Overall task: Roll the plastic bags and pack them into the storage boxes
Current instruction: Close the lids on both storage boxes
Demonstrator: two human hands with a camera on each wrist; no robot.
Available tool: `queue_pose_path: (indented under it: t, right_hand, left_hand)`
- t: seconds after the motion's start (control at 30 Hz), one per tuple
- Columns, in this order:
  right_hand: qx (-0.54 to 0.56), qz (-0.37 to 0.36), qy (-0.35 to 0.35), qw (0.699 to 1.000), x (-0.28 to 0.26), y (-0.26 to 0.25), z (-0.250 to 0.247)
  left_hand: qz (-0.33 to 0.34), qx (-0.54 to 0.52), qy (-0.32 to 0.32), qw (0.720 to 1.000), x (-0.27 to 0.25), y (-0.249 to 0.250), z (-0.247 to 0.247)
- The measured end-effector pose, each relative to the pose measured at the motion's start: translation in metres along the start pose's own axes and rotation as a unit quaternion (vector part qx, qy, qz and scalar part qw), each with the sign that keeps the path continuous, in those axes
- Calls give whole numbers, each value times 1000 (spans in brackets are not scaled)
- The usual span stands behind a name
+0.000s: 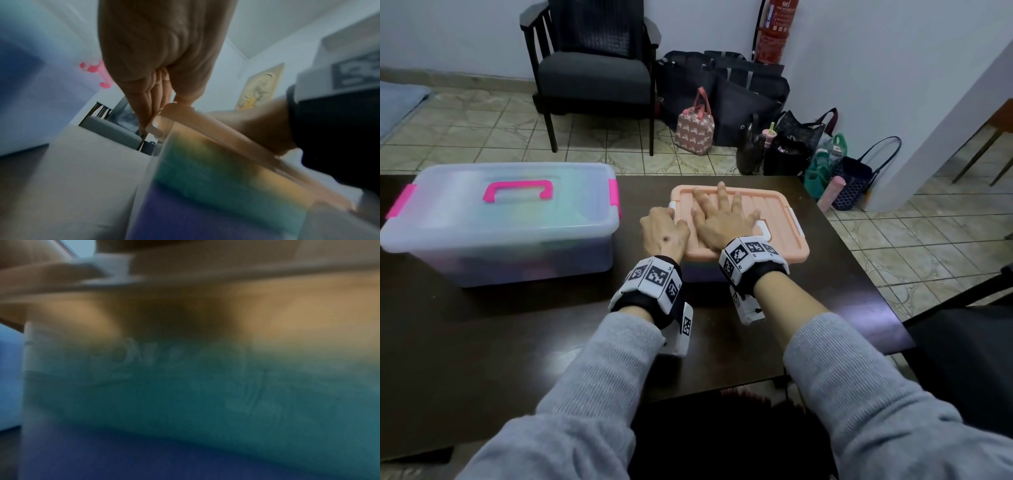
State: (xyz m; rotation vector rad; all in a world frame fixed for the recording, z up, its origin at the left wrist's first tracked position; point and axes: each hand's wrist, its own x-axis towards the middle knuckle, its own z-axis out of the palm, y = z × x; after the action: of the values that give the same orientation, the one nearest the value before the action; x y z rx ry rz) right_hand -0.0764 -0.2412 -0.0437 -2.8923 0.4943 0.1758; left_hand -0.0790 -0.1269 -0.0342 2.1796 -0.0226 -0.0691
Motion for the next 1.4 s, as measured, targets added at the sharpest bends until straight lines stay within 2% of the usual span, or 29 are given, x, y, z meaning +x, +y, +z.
queue_pose_path:
  t: [0.13,0.2,0.27,0.33,0.37,0.4,0.43,0.5,0.53,0.57,0.7,0.83,1.13,1.4]
  right_hand:
    - [16,-2,30,999,-2,0,1]
    - [15,5,64,998,-4,-1,0]
    - [-16,38,107,993,-7,-2,-1]
    - [-29,100,137,985,-12,-3,-4]
    - [-20,128,139,982,-14,-3,-5]
    - [-6,147,135,980,-16,-2,-6]
    - [9,156,124,980,-17,-1,-6]
    - [24,153,83,984,-16,1,-4]
    - [25,146,57,987,-15,1,-3]
    - [23,141,36,989,-14,1,-1]
    - [11,126,0,992,-6,-8,1]
    - [7,104,-11,994,3,-26,3]
    - [15,101,-8,995,50,-60,-1]
    - [15,101,-7,995,94,-65,-6]
  left_hand:
    - [46,105,-41,993,-2,2,0]
    - [83,122,-49,988,1,1,-12]
    - [168,102,-6,981,4,-1,-32]
    - [227,93,89,965,7,-6,-61]
    - [225,118,135,958,11,-11,-78]
    - [193,164,165,953,17,-19,-94]
    - [134,217,172,951,22,-29,-113]
    - [-15,284,141,948,33,-55,-146]
    - [-71,298,119,944,35,-68,-158]
    - [-97,313,97,940,36,-79,-165]
    - [-51,371,59,925,36,-98,-162]
    - [-52,382,41,922,44,-95,-161]
    - [-34,373,31,927,85,-83,-149]
    - [-41,370,34,928,123,-74,-137]
